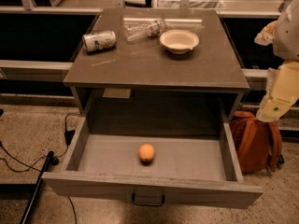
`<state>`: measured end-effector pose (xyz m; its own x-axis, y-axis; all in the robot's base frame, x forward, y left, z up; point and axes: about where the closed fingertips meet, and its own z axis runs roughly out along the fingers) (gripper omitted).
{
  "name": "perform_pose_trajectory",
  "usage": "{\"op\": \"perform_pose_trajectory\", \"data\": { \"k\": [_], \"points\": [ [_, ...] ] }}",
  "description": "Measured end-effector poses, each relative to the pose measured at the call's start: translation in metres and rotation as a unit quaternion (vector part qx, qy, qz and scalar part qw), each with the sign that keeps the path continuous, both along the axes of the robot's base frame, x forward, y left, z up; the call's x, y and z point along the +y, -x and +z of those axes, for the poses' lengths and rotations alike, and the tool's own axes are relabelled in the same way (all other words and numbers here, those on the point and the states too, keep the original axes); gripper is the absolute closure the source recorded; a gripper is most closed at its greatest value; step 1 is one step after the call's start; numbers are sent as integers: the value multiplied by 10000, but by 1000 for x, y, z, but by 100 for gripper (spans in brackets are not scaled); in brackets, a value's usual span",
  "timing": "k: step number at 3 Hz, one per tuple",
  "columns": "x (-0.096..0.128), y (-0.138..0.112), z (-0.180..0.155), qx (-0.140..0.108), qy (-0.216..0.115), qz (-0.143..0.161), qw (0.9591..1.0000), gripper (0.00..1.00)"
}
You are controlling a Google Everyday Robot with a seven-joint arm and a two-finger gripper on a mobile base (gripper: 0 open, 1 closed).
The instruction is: Pick orange from top drawer and place on counter
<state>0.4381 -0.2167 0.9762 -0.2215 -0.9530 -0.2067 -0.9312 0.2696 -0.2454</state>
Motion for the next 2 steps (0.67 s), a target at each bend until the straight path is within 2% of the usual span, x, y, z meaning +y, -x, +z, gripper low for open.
{"op": "perform_pose_trajectory", "data": {
  "k": [1, 2],
  "points": [
    [0, 0, 0, 0, 0, 0, 10000, 0],
    [5, -1, -24, -49, -290, -11, 9996, 0]
  ]
}}
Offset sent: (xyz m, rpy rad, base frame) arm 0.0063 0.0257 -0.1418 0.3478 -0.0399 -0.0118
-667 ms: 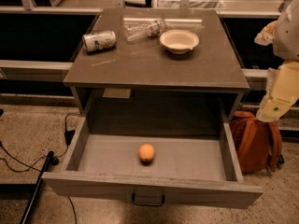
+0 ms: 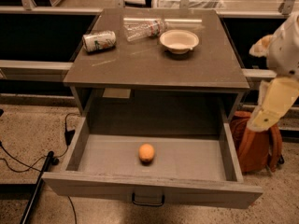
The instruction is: Pick orange from top drawer and place on counter
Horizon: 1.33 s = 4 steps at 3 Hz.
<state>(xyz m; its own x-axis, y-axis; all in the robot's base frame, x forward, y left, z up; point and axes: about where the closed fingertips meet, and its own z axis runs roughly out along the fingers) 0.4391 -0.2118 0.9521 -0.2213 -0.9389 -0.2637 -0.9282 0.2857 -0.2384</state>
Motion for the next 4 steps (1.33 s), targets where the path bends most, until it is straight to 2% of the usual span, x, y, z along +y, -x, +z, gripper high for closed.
{"op": "perform_pose_trajectory", "data": {
  "k": [1, 2, 3, 4],
  "points": [
    [22, 12, -53, -50, -486, 210, 9986, 0],
    [25, 12, -81, -75, -523, 170, 9985, 0],
    [34, 11, -79, -101, -687, 361, 9969, 0],
    [105, -19, -119, -91, -1498, 1108, 9824, 0]
  ]
}}
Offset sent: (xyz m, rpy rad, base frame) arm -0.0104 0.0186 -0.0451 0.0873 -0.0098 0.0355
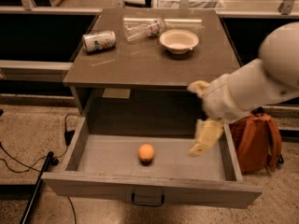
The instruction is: Pick orange from top drawer and place on counter
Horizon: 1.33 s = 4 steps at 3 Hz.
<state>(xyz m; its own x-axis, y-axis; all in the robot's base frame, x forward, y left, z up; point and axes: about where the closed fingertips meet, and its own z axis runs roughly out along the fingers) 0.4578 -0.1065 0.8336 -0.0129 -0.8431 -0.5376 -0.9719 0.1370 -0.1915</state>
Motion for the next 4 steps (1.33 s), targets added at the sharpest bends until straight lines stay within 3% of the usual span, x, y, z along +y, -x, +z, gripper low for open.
{"op": "perform_pose_trajectory", "data": {
  "k": [1, 2, 3, 4],
  "points": [
    [44, -26, -51, -190, -239, 315, 9990, 0],
    [65, -47, -101, -110, -509, 247, 9983, 11],
    [79, -58, -146, 140, -701, 219, 9972, 29],
    [88, -57, -184, 412, -790, 241, 9957, 40]
  ]
}}
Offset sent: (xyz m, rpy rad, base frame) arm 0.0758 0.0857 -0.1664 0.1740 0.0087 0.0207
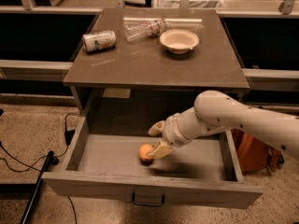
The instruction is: Pick orange from top drawer and place on counter
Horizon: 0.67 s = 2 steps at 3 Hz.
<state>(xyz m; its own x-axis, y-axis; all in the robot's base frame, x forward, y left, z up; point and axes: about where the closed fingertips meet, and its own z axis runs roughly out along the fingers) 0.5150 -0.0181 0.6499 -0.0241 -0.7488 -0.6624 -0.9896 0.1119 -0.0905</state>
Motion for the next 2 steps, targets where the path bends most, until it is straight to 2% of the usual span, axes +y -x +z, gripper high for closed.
{"op": "perform_pose_trajectory", "data": {
  "k": [1, 2],
  "points": [
    [10, 6, -24, 213, -200, 132, 9995, 42],
    [26, 15, -36, 392, -409, 400, 9976, 45]
  ]
}}
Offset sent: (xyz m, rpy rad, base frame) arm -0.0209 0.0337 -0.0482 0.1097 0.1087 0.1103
